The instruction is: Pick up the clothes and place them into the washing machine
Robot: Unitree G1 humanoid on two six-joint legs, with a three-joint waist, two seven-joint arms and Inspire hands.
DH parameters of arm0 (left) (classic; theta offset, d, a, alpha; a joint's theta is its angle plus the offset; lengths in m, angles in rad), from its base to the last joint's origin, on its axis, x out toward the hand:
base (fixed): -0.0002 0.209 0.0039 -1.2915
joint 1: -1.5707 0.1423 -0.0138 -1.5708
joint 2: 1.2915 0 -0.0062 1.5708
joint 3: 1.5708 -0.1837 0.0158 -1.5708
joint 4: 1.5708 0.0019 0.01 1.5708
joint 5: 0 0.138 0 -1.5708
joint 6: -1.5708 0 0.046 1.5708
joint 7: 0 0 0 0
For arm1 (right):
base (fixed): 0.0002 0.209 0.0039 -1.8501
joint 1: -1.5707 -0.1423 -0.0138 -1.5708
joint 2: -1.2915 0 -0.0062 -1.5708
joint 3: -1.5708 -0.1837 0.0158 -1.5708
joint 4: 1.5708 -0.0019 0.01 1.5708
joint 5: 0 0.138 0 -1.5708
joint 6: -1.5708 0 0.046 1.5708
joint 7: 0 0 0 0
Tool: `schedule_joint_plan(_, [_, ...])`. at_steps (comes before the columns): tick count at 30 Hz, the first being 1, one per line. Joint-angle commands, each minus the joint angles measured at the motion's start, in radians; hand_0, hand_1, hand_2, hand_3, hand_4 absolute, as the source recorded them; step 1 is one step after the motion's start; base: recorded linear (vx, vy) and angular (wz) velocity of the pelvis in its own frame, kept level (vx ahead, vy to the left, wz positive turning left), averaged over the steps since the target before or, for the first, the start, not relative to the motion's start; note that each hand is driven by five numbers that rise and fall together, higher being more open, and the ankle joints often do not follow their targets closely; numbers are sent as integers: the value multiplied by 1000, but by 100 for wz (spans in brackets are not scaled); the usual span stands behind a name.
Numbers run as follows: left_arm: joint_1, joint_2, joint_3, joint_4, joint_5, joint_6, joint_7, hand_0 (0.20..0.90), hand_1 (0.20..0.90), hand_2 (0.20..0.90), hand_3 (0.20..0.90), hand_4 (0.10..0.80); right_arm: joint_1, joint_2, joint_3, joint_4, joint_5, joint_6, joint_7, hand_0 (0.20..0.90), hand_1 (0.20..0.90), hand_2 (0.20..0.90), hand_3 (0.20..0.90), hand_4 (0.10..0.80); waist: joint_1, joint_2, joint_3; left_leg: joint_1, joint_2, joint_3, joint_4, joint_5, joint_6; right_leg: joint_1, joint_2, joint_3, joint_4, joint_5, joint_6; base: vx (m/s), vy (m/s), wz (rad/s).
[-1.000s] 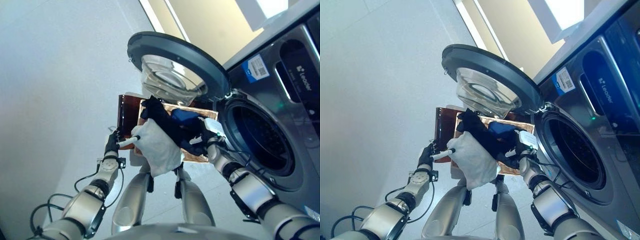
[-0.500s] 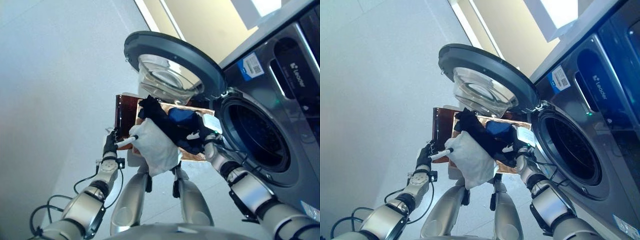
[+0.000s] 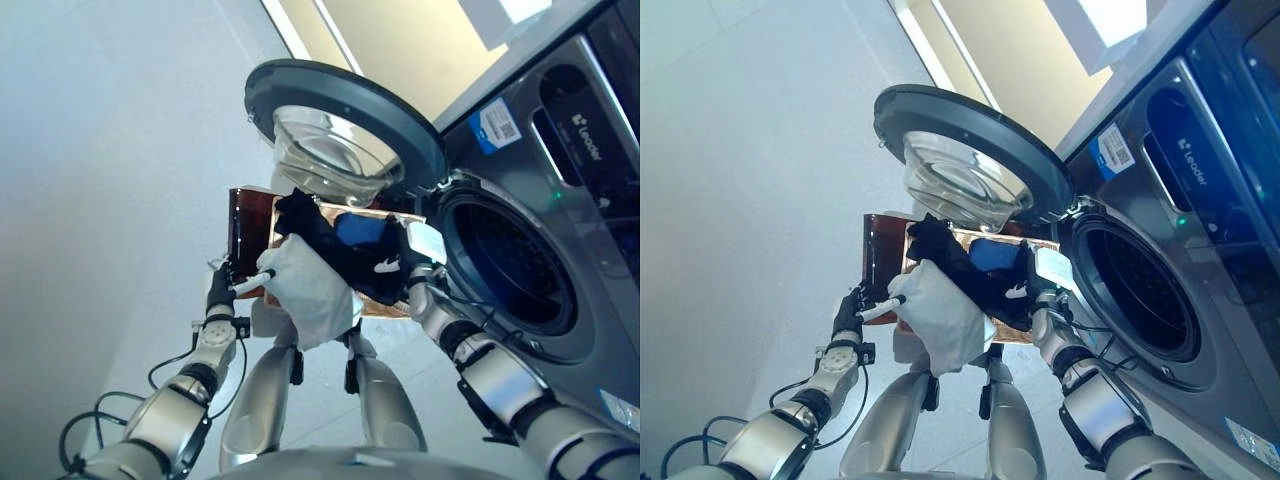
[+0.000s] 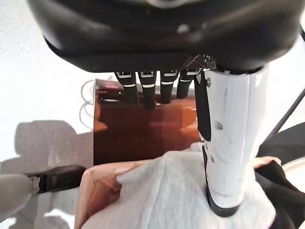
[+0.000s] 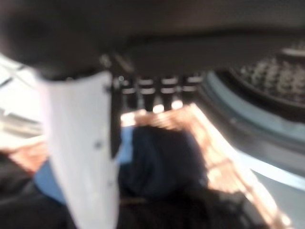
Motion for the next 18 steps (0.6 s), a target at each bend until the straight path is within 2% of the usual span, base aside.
schedule_joint_plan(1, [-13,-40,-10,11,-18,-10,2,900,900,900,900,800,-70,-28,-21,-8,-18,-18,-65,900,900,900,900,800,17,-5,-11,-83,-20,-5,78,-26,-92,-9,-76,-44,-7,79,47,-36,3,3])
schedule_joint_plan(11, [-35,-48,-46,-23,-36,-17,-8,900,900,900,900,800,-181,-57,4,46,-11,-12,-59,900,900,900,900,800,34,15,18,-161,-25,-5,91,-12,-95,-85,-80,-53,8,89,45,-36,15,2])
schedule_joint_plan(18, [-46,-36,-60,-102,-62,-39,-17,900,900,900,900,800,-253,-95,34,43,2,-25,-44,900,900,900,900,800,47,37,36,-227,-34,-11,113,-8,-96,-161,-84,-49,45,84,40,-31,17,3])
